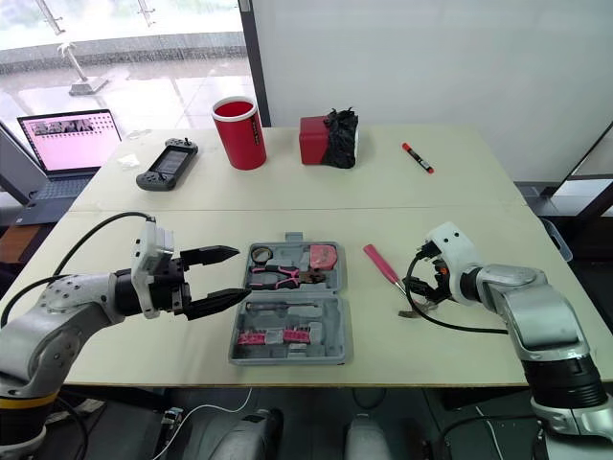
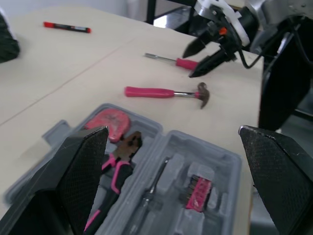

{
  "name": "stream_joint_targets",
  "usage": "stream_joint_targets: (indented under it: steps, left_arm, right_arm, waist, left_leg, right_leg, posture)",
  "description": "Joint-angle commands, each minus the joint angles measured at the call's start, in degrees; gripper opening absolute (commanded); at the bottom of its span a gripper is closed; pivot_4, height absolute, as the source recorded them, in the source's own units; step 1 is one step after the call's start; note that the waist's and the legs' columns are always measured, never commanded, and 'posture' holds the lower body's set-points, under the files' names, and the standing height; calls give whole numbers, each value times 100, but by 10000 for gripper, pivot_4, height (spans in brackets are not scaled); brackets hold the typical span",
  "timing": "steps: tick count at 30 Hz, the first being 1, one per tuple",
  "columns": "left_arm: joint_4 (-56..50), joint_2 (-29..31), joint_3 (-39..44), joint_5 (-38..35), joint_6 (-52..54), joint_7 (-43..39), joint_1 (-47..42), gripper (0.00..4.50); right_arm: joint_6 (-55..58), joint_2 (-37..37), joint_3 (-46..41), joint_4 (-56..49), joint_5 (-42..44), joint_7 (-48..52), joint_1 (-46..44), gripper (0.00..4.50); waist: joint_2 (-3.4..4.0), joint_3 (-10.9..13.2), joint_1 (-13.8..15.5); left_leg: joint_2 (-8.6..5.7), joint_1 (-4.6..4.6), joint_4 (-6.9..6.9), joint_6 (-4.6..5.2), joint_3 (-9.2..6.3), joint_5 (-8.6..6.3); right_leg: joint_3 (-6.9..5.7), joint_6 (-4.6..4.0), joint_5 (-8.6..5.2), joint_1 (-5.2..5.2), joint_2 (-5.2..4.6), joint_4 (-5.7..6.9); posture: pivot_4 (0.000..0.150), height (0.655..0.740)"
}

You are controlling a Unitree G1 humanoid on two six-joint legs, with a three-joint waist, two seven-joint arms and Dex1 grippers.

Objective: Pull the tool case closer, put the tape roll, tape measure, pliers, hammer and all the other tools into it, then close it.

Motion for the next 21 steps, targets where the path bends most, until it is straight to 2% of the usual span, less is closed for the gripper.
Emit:
stream_joint_targets:
  steps: [1,6,9,16,21]
  left_arm:
    - [-22,220,-152,-94,126,-312,-103,45000]
    - [31,345,-204,9,30,-423,-83,45000]
    - [49,381,-226,80,-36,-447,-63,45000]
    - [-7,429,-155,94,12,-421,-56,45000]
    - [45,438,-139,117,-35,-447,-46,45000]
  right_arm:
    - [-337,258,249,141,-81,-177,-3,43457]
    - [-373,330,447,448,-183,-325,-20,43457]
    - [-189,511,381,519,-59,-431,90,34676]
    - [-109,501,118,68,87,-517,318,323]
    - [-235,483,17,-55,106,-555,232,323]
  waist:
    - [0,0,-11]
    - [1,1,19]
    - [1,1,26]
    - [1,1,20]
    - [1,1,18]
  left_leg:
    - [0,0,0,0,0,0]
    - [-2,-1,0,0,0,0]
    - [-2,-1,0,0,-1,0]
    - [-2,-1,-1,0,-2,0]
    - [-2,-1,-2,0,-1,0]
  right_leg:
    - [0,0,0,0,0,0]
    - [1,0,0,1,-4,-1]
    - [1,0,0,1,-4,-2]
    - [1,0,0,0,-4,-2]
    - [1,0,0,0,-3,-2]
  posture:
    - [1500,7400]
    - [1500,7400]
    - [1500,7400]
    - [1500,7400]
    - [1500,7400]
